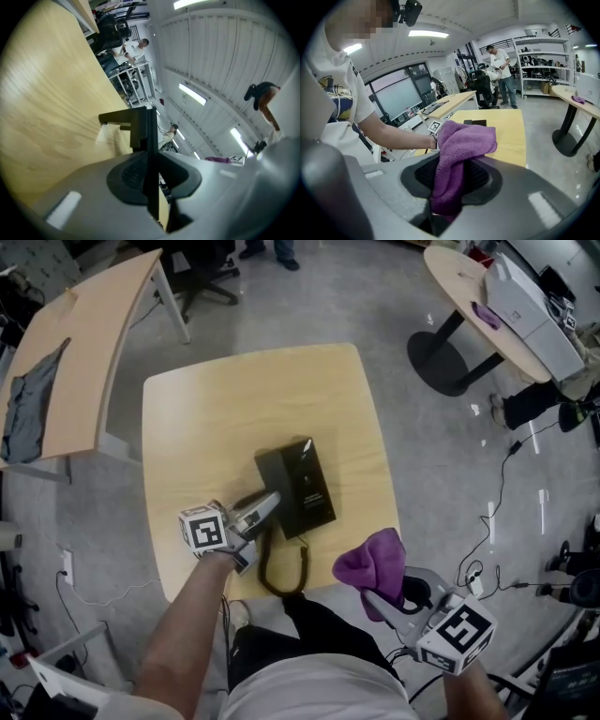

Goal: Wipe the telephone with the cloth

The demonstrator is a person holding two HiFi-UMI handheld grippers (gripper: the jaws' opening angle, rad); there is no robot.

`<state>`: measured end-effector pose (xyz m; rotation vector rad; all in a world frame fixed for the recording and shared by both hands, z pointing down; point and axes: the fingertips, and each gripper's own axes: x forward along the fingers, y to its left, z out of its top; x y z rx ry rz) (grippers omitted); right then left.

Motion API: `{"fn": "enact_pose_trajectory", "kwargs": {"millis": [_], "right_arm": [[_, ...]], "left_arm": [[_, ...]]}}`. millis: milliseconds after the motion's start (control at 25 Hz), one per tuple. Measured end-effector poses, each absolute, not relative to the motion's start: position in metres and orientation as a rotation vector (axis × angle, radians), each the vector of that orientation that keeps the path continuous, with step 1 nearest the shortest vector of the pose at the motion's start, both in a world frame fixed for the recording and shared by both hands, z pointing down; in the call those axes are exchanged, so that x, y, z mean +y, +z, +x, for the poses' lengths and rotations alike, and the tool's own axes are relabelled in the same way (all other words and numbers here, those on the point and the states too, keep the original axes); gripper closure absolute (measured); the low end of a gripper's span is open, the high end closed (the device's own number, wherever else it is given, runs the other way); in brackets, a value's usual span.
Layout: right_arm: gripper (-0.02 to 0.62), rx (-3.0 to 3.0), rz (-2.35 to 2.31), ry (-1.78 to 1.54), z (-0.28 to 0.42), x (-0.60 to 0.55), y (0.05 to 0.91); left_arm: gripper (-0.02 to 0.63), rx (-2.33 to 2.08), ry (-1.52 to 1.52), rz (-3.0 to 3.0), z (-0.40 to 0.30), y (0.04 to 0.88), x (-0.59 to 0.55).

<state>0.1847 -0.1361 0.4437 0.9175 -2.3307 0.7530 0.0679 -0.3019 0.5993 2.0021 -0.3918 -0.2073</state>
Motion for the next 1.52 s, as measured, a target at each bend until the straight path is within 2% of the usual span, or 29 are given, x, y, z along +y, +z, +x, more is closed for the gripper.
{"fn": "enact_pose_trajectory", "kwargs": {"millis": [400, 680, 920, 1120, 1520], "right_arm": [[0.479, -2.366, 0.901, 0.756, 0.177, -0.143, 0.442], [0.479, -2.384, 0.897, 0.752, 0.175, -0.146, 0.444], [0.479, -2.402, 0.901, 0.747, 0.179, -0.150, 0.444], [0.479, -2.425, 0.888, 0.719, 0.181, -0.156, 0.445], [0.479, -2.505, 0.876, 0.619, 0.166, -0.166, 0.451]], "left_arm": [[0.515, -0.465, -0.132, 1.953, 0.065, 0.612, -0.302], [0.446, -0.546, -0.032, 1.956, 0.062, 0.617, -0.304], [0.414, -0.619, 0.048, 1.980, 0.054, 0.616, -0.303], [0.374, -0.682, 0.093, 1.987, 0.040, 0.603, -0.293], [0.383, -0.829, 0.205, 2.144, -0.004, 0.525, -0.228]]}}
